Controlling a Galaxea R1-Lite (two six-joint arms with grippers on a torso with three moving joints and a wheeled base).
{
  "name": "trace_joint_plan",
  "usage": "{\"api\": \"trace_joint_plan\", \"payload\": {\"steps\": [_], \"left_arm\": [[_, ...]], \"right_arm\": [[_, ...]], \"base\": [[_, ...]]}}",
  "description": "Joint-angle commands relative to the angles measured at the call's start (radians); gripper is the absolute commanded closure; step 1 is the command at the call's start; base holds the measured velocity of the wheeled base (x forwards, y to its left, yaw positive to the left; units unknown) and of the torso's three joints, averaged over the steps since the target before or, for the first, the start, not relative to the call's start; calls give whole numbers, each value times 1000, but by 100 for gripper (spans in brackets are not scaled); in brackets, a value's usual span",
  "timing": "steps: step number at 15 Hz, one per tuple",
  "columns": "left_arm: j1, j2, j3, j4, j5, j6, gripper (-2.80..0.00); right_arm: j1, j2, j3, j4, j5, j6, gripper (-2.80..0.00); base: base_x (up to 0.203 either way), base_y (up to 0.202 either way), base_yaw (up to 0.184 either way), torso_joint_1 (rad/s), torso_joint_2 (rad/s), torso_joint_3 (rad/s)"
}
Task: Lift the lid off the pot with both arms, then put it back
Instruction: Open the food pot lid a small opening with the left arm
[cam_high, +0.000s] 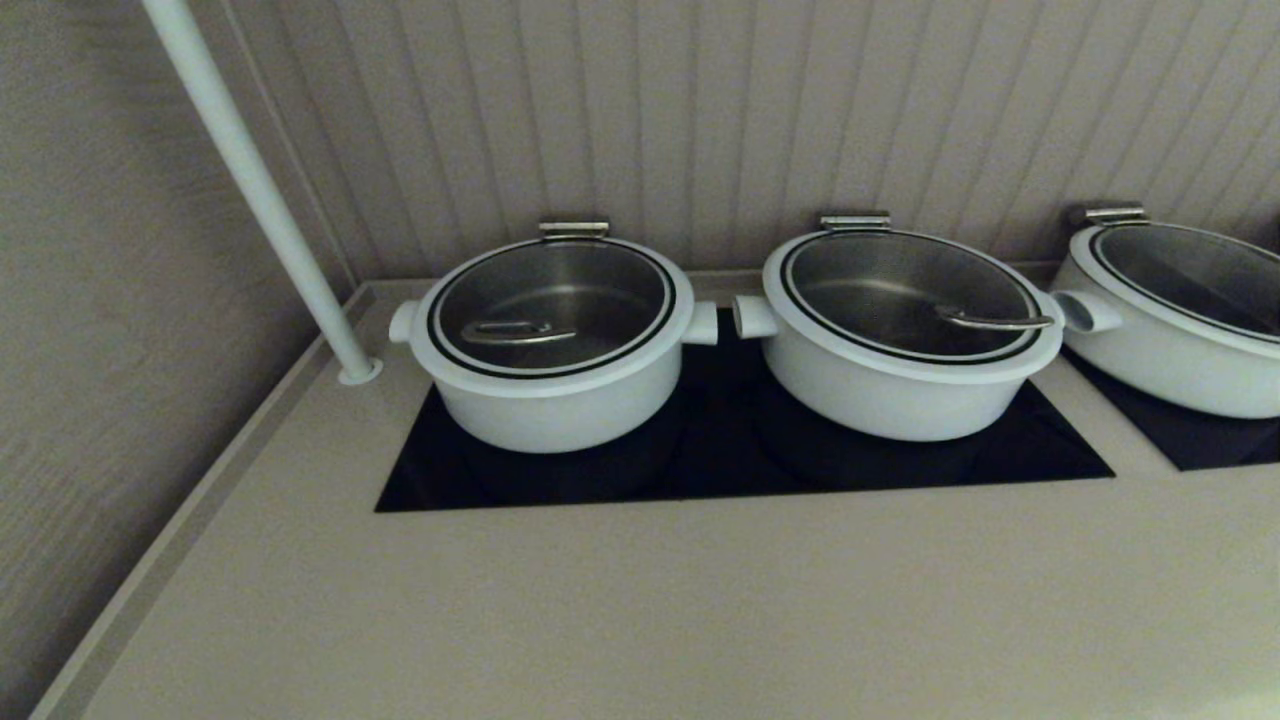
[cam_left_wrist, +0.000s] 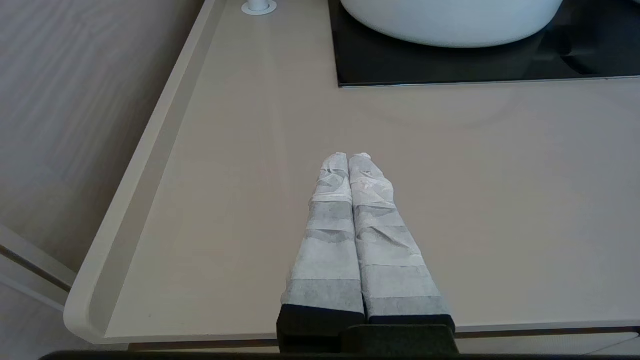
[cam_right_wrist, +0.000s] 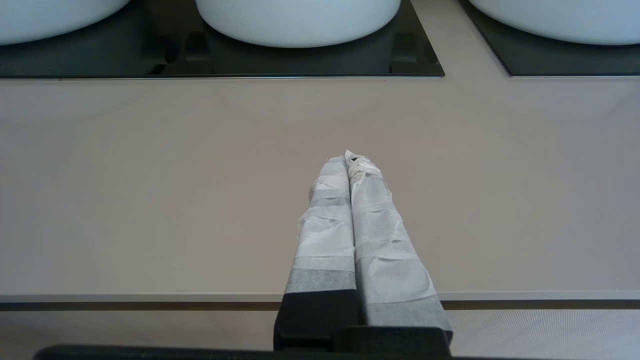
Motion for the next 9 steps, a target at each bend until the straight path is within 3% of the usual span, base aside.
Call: {"api": "trace_joint_plan", "payload": {"steps": [1, 9], "left_arm": [[0, 0, 0, 0, 1, -1, 0], [0, 0, 3, -1, -2, 26, 0]], "right_arm": [[0, 2, 0, 0, 0, -1, 0], [0, 2, 0, 0, 0, -1, 0]], "base": [[0, 0, 0, 0, 0, 0], [0, 0, 0, 0, 0, 0]]}}
